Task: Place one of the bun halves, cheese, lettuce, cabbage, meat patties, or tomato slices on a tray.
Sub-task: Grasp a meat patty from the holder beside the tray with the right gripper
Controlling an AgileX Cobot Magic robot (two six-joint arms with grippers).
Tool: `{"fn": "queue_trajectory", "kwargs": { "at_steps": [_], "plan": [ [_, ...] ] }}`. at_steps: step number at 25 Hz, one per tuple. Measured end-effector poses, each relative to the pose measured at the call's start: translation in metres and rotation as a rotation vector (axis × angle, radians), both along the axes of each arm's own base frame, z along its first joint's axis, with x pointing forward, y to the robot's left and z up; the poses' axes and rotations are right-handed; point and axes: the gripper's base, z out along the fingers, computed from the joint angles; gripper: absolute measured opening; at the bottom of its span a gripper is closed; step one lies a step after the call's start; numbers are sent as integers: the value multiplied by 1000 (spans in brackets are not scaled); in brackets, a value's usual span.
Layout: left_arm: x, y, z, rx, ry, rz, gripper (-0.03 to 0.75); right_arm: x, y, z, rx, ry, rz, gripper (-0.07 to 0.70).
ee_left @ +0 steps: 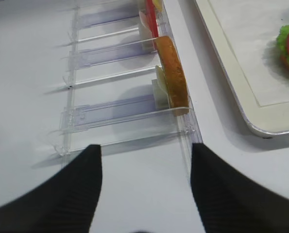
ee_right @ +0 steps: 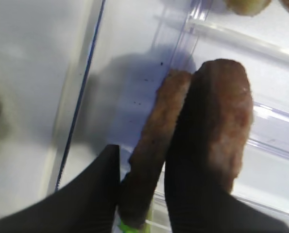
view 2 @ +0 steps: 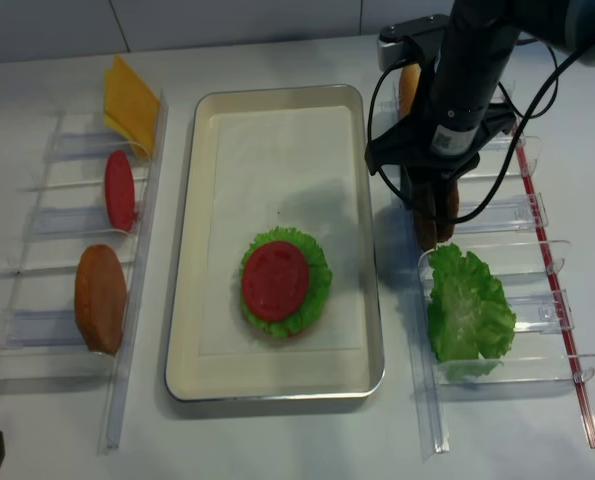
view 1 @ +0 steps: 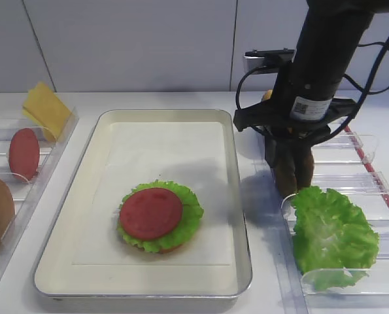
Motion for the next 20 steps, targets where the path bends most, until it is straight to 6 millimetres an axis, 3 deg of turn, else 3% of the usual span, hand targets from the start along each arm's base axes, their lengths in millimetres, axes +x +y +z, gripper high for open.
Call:
{"fn": "queue_trajectory", "kwargs": {
  "at_steps": [7, 15, 20],
  "plan": [
    [0, 0, 0, 0, 0, 0, 396, 0, -2, 0, -19, -4, 26, 155],
    [0, 0, 0, 0, 0, 0, 396, -1, -2, 0, -24, -5, 74, 154],
    [0, 0, 0, 0, 0, 0, 396, 3, 0, 10, -26, -9, 96, 154]
  ]
}}
